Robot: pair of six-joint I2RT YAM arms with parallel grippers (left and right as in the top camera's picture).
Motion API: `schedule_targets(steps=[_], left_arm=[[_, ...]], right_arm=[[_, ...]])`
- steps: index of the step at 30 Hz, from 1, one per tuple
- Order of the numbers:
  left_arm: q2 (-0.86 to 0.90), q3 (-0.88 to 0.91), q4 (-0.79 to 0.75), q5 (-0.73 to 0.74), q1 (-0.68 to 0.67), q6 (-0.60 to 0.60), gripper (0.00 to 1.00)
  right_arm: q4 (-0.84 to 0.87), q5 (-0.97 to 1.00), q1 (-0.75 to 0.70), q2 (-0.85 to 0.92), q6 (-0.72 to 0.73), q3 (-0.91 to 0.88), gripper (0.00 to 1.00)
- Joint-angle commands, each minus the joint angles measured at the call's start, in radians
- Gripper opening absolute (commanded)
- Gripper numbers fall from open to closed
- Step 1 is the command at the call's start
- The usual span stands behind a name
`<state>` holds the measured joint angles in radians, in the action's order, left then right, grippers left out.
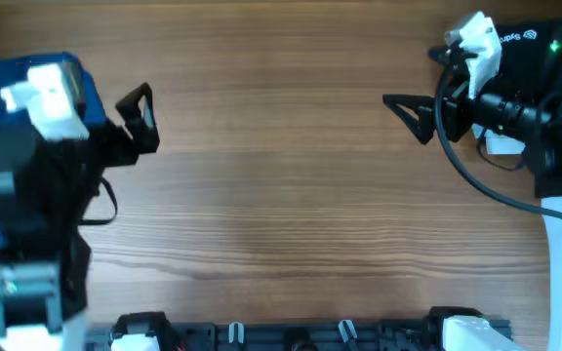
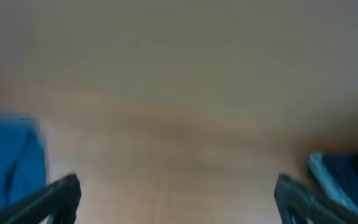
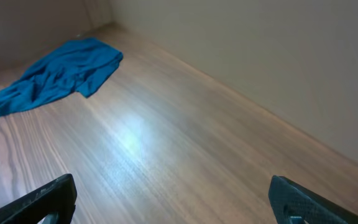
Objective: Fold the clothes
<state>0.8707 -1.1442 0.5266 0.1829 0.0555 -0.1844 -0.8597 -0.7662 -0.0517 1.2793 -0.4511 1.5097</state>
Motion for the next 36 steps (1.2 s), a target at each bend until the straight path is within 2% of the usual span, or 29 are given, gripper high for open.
schedule_targets(steps=[1,3,5,8,10,26,30,33,36], left_arm=[[-0.194,0.334,-0.260,0.006,0.006,0.011,1.00],[-0.324,0.531,-0.430,0.033,0.006,0.011,1.00],[-0.428,0.682,-0.534,0.034,0.006,0.008,1.00],[-0.579,0.874,-0.619,0.029,0.006,0.008,1.00],[-0.643,0.931,-0.635,0.029,0.006,0.009,1.00],[-0.861,1.138,-0.673,0.011,0.005,0.012,1.00],[-0.869,1.138,-0.610,-0.001,-0.016,0.013,1.00],[-0.869,1.138,-0.480,0.000,-0.027,0.013,1.00],[-0.869,1.138,-0.465,-0.005,-0.027,0.019,1.00]], right_arm=[[0.002,-0.013,0.003,0.008,-0.020,0.007,1.00],[0.002,-0.013,0.003,0.008,-0.020,0.006,0.99],[0.002,-0.013,0.003,0.008,-0.020,0.006,1.00],[0.002,-0.013,0.003,0.008,-0.021,0.006,1.00],[0.002,-0.013,0.003,0.008,-0.020,0.006,1.00],[0.002,-0.013,0.003,0.008,-0.020,0.006,1.00],[0.002,-0.013,0.003,0.008,-0.020,0.006,1.00],[0.002,-0.013,0.003,0.008,-0.020,0.006,1.00],[0.002,-0.013,0.003,0.008,-0.021,0.006,1.00]])
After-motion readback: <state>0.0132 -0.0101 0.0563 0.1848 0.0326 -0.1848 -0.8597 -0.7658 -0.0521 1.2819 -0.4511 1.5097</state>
